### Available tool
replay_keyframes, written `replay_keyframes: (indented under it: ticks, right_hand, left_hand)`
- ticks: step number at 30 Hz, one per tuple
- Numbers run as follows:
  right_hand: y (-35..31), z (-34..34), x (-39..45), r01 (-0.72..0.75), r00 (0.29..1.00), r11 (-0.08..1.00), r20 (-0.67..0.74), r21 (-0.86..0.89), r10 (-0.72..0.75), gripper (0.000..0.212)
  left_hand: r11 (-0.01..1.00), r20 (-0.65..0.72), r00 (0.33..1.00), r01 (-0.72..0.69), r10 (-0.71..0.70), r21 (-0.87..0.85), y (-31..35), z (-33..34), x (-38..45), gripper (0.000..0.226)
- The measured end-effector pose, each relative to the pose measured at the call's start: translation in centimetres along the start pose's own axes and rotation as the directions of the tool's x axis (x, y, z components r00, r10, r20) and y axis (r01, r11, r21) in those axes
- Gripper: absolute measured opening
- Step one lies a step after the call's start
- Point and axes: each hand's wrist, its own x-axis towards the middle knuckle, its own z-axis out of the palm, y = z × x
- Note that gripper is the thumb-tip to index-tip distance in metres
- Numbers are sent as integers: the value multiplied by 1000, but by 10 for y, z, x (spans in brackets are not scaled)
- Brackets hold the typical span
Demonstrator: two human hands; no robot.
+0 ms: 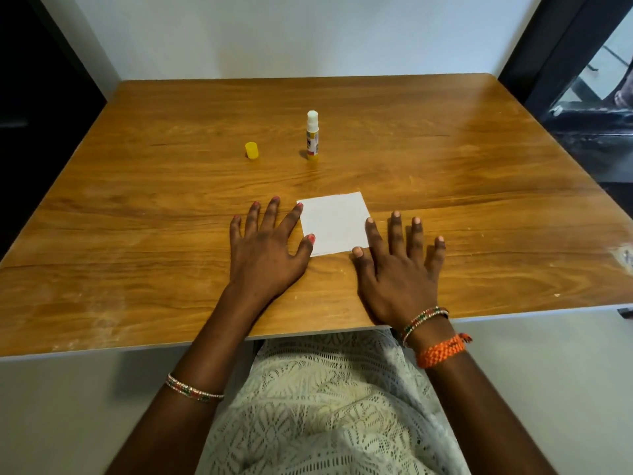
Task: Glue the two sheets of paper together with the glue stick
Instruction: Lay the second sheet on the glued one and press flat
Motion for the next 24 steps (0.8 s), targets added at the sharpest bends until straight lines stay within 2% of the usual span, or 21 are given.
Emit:
replay_keyframes:
  ticks: [4,8,10,12,18,21,24]
  right_hand:
    - [-9,1,-19,-18,1000,1000,-24,8,18,66]
    - [-36,4,-28,163,986,986,-45,27,-161,67]
    - [-42,4,-30,204,978,978,-36,30,-203,68]
    - [-37,1,-27,181,983,983,-20,20,-180,66]
    - [10,-20,-12,-23,995,999,101,39,19,59]
    - [5,-26,-7,-30,990,999,137,16,28,57]
    - [-23,-24,8,42,991,999,125,17,-44,61]
  left_hand:
    - [1000,-5,1000,-6,6,-2,0,0,-1,64]
    - [1000,14,1000,-9,9,-12,0,-1,0,60]
    - [1000,20,1000,-12,12,-4,0,0,0,60]
    - [1000,17,1000,-13,13,-3,-1,0,0,60]
    - [1000,13,1000,-24,24,-12,-1,0,0,64]
    - [1000,9,1000,-22,22,-4,-2,0,0,62]
    - [1000,19,1000,-17,17,-15,-1,-1,0,59]
